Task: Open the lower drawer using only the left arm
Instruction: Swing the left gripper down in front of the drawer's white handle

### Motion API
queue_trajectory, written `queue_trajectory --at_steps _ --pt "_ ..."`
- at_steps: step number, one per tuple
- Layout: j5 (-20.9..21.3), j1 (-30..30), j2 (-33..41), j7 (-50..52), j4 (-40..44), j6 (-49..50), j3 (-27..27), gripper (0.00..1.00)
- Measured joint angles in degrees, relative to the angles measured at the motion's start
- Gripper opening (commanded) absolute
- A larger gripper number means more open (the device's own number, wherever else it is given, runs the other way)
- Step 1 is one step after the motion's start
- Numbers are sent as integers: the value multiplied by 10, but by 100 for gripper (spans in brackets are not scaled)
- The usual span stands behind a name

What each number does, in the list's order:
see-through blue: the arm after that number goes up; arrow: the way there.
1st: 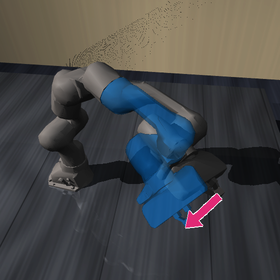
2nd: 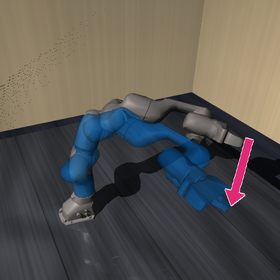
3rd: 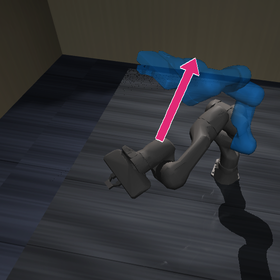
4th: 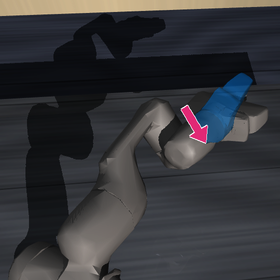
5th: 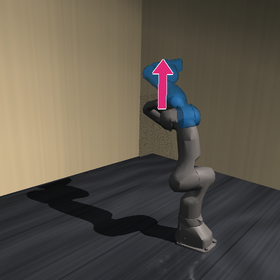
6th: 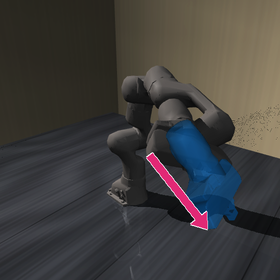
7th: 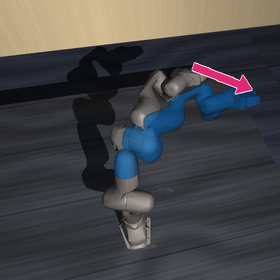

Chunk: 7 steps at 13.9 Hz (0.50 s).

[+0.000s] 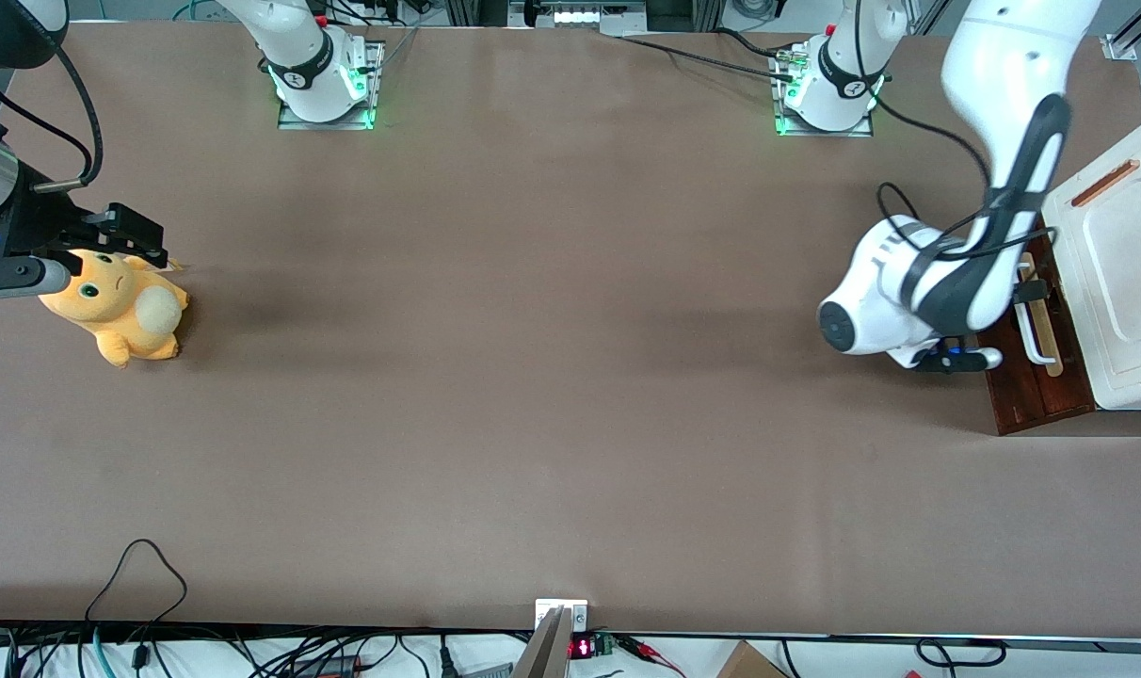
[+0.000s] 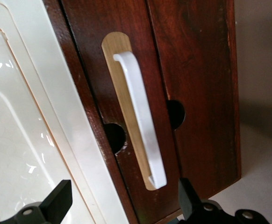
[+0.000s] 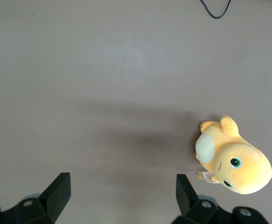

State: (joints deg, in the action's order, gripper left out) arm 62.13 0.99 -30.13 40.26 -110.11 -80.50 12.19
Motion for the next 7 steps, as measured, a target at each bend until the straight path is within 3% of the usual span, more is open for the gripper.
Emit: queue_trajectory --at_steps 5,7 --pt "15 8 -43 40 -1 18 -3 100" --pt "46 7 -58 56 -1 41 -5 100"
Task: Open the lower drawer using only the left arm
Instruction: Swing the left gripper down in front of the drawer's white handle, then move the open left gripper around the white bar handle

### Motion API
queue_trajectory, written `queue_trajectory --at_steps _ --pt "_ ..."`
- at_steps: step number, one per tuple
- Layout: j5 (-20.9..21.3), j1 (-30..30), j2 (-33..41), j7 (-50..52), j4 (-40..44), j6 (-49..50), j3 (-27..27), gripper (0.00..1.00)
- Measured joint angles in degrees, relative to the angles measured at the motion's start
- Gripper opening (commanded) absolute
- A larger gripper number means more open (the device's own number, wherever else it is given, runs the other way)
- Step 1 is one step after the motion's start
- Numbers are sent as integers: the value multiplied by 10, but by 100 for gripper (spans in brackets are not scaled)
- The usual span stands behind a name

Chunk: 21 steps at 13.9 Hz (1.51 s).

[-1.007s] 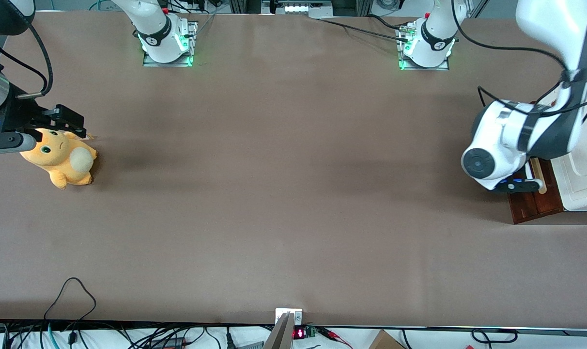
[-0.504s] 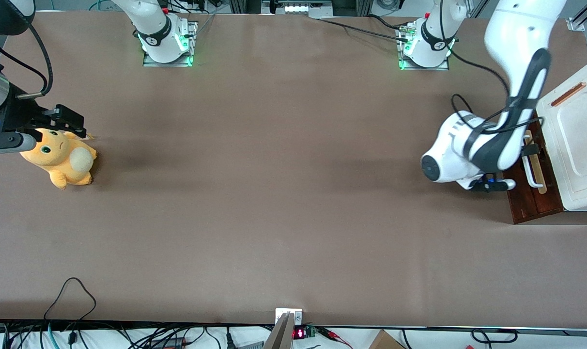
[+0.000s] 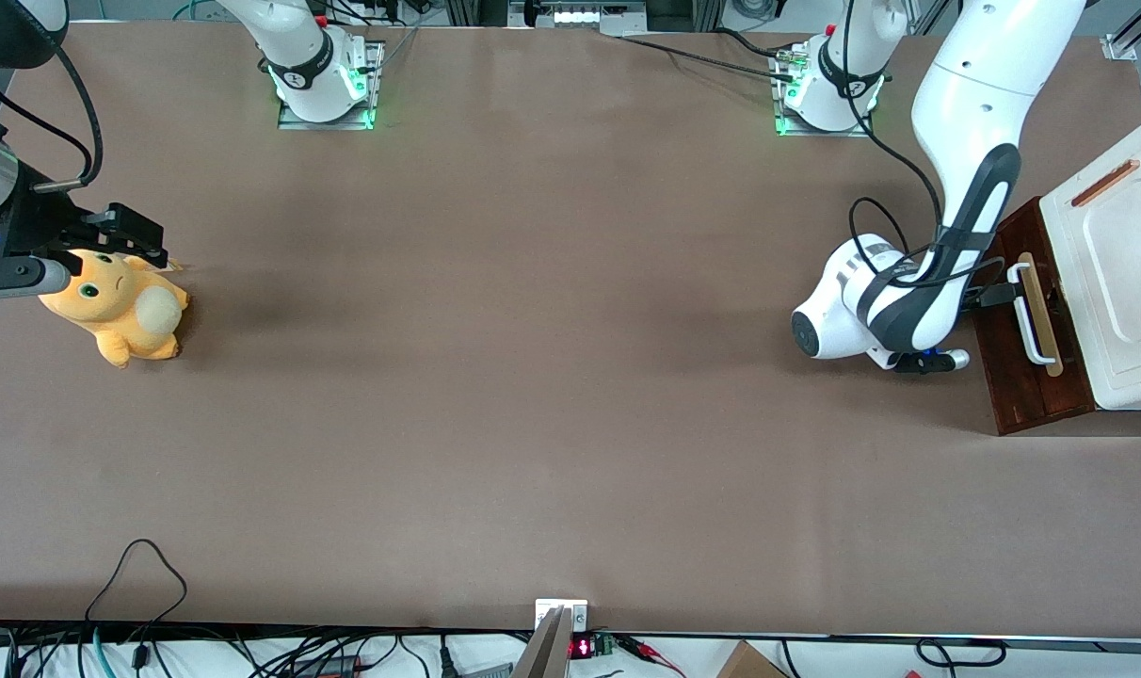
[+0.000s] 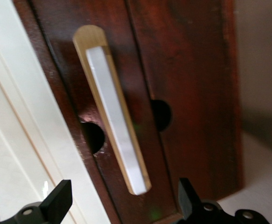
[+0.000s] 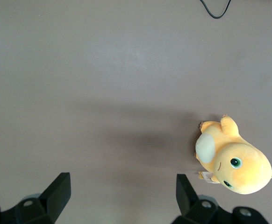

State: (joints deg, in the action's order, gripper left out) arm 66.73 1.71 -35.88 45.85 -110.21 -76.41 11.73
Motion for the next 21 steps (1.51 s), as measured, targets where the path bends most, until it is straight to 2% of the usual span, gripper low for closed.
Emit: queue_trajectory --at_steps 5,13,21 --pt "46 3 -23 13 0 10 0 100" --pt "54 9 -29 13 -1 6 -1 100" --pt "97 -13 -38 8 -2 -13 -9 100"
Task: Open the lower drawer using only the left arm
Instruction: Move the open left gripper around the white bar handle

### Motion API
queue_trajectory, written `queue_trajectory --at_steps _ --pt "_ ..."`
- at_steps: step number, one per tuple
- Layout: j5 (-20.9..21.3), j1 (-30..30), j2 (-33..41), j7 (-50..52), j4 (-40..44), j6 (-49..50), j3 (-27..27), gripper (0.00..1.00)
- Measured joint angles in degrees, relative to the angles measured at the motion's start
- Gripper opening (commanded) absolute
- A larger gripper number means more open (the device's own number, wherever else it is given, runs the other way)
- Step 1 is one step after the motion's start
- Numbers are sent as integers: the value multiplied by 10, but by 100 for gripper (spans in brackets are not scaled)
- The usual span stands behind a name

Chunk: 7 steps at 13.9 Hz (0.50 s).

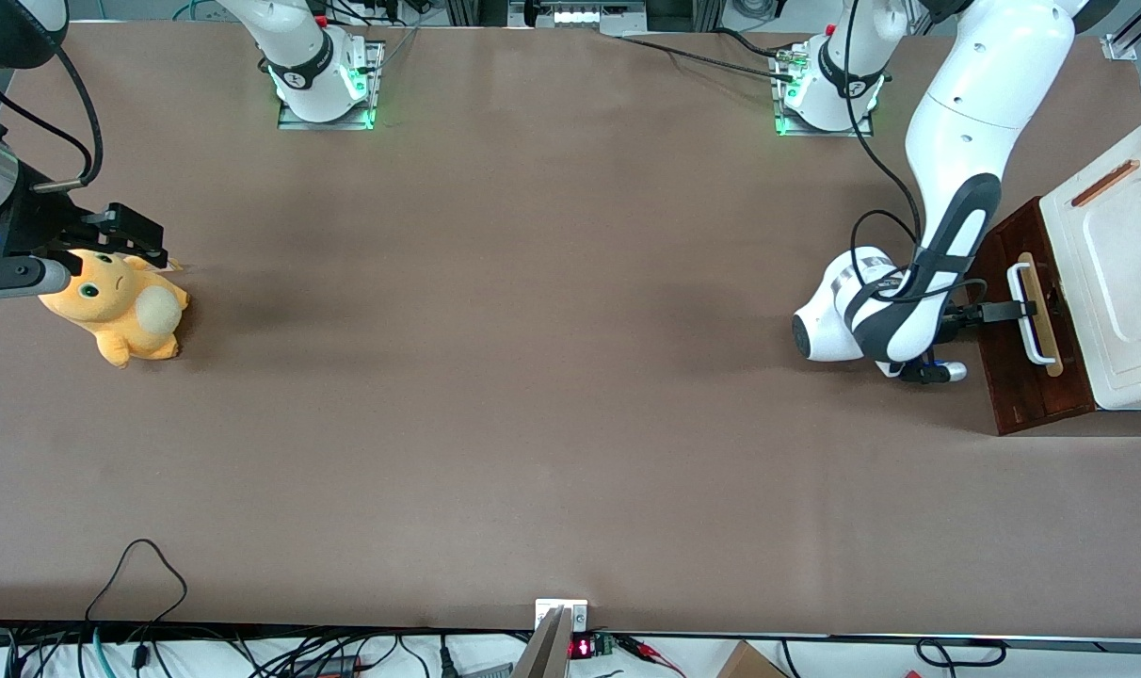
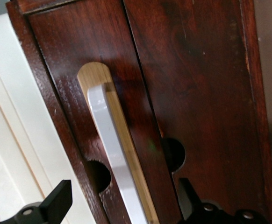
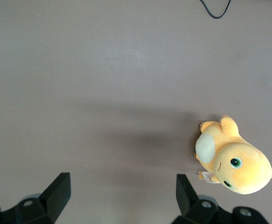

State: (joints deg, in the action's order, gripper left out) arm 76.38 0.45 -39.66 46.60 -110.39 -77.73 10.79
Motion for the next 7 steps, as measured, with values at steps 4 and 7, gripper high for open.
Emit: queue_trajectory --at_steps 4,7 --pt "13 -5 -8 0 0 -1 -3 98" --pt "13 -7 -8 -1 0 -1 -4 96"
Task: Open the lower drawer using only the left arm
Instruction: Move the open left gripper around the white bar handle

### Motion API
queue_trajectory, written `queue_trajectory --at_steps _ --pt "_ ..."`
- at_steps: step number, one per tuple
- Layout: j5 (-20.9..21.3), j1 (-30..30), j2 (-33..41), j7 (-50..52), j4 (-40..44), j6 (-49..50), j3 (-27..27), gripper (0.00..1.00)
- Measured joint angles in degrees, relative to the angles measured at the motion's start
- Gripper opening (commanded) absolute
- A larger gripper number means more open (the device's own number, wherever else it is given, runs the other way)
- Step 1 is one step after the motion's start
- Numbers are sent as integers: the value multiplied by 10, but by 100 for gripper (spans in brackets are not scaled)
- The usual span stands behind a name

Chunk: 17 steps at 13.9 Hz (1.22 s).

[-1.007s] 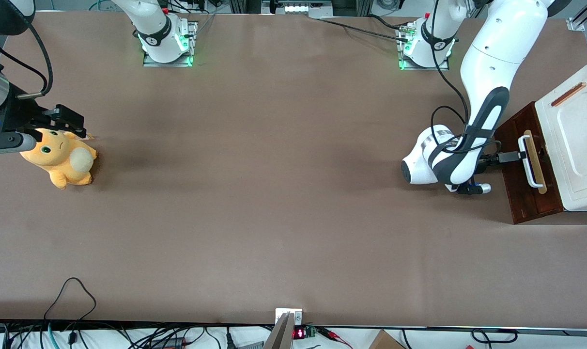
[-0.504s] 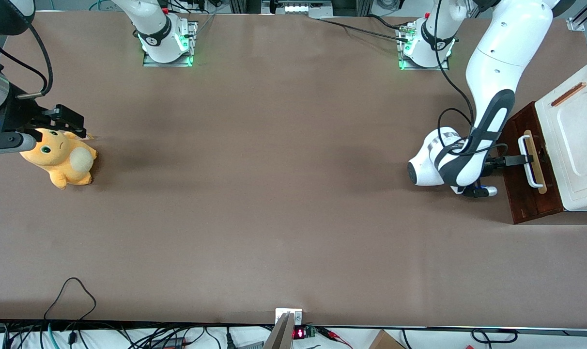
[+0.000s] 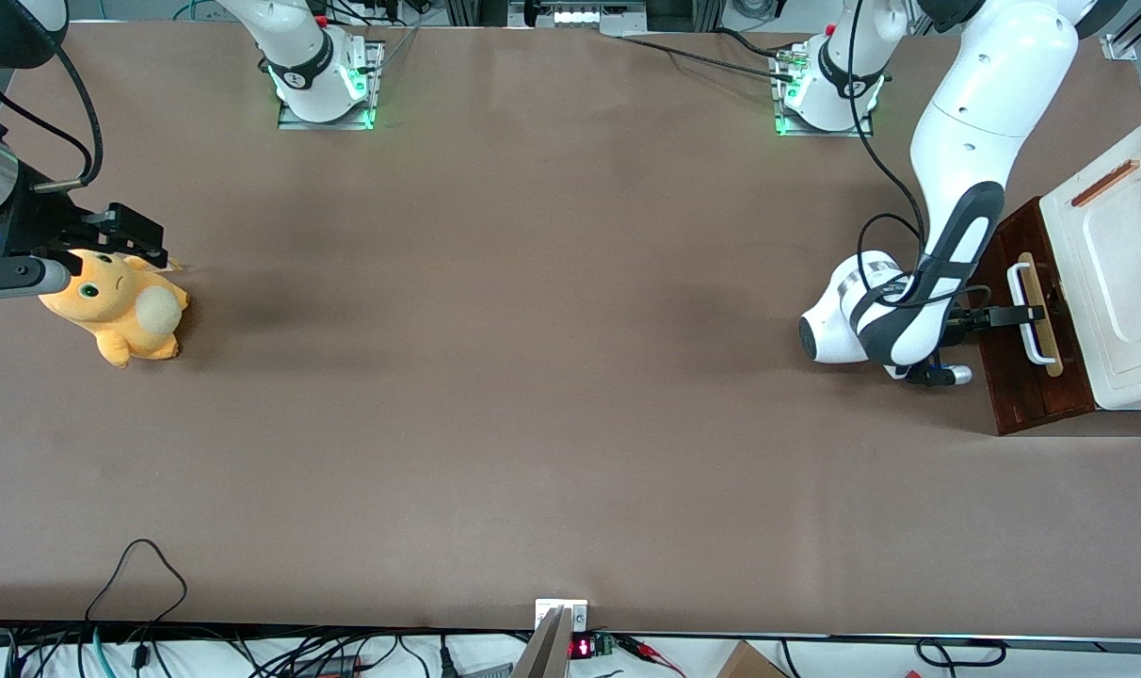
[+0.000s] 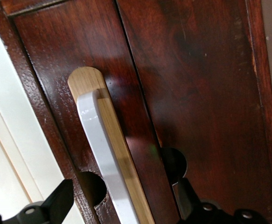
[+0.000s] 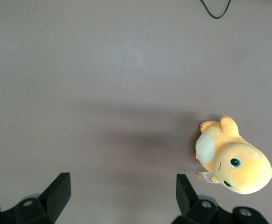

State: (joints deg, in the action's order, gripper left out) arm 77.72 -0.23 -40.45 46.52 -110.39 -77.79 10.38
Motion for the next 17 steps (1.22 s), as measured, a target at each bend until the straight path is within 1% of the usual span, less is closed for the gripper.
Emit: queue_trajectory --at_steps 1,4,10,15,17 --pt "0 -2 0 -1 0 0 0 92" --pt "0 -7 0 -1 0 0 -1 86" --pt "0 -7 0 -1 0 0 -2 80" --pt "0 -9 0 -1 0 0 -2 71" --pt "0 -10 0 0 0 0 -2 69"
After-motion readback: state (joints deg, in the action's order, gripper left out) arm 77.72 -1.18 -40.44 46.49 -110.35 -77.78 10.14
